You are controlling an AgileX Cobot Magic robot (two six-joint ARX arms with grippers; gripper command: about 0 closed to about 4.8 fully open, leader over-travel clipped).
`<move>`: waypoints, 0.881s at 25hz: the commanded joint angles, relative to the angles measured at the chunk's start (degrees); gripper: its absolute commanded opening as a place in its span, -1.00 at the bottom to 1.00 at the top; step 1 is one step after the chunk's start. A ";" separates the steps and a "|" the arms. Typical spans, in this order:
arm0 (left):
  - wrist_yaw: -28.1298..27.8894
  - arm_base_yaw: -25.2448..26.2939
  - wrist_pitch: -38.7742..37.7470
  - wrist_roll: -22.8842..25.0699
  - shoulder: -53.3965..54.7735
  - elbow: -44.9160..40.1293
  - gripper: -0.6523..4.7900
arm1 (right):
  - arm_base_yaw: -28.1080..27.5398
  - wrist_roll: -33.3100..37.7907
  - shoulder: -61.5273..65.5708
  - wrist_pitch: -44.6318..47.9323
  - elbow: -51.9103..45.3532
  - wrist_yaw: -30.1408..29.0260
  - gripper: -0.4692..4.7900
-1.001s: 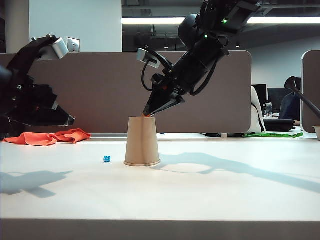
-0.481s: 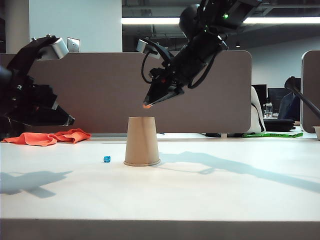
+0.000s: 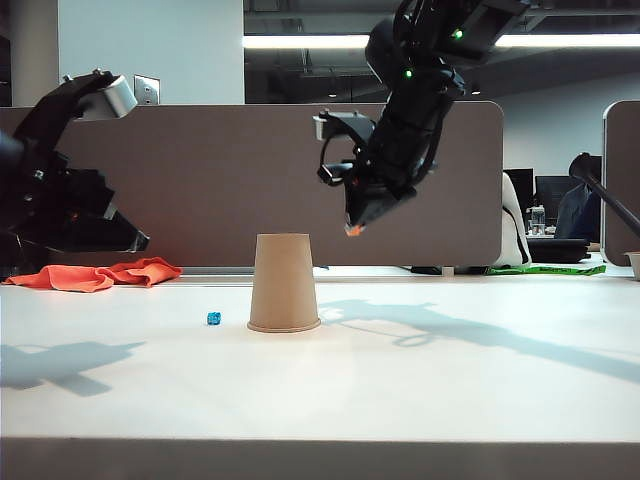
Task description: Throw the dice onto the paper cup, compare its value with the values of the other dice on the table, place the die with the higher value on the paper cup, and take no action if both dice have the same value.
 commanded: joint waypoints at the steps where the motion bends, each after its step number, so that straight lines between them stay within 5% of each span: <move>1: 0.24 0.00 0.74 -1.40 -0.13 0.26 -0.78 | -0.83 2.27 1.20 -2.23 0.09 0.24 -0.62; 19: 0.28 0.00 0.79 -1.40 -0.13 0.24 -0.78 | -5.05 7.28 3.19 -1.09 0.09 -0.81 -0.61; 22: 0.28 0.00 0.79 -1.40 -0.13 0.26 -0.78 | -5.11 7.32 3.21 -2.60 0.09 -0.81 -0.46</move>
